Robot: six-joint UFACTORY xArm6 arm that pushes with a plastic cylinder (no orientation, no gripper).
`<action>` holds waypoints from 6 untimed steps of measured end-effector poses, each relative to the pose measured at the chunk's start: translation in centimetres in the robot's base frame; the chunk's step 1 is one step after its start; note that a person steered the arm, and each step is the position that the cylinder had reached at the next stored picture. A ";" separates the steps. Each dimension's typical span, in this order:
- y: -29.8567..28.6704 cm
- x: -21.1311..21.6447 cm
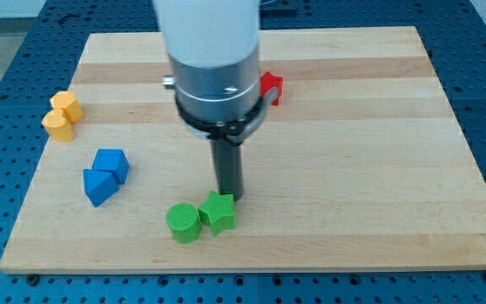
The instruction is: Push the green star and the green circle towards the bottom left of the board
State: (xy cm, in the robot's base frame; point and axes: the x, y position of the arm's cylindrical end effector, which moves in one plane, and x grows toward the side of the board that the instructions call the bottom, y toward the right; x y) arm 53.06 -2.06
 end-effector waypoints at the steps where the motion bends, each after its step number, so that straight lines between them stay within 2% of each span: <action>1: 1.8 0.8; 6: -5.9 6.8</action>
State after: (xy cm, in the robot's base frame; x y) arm 59.83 -8.00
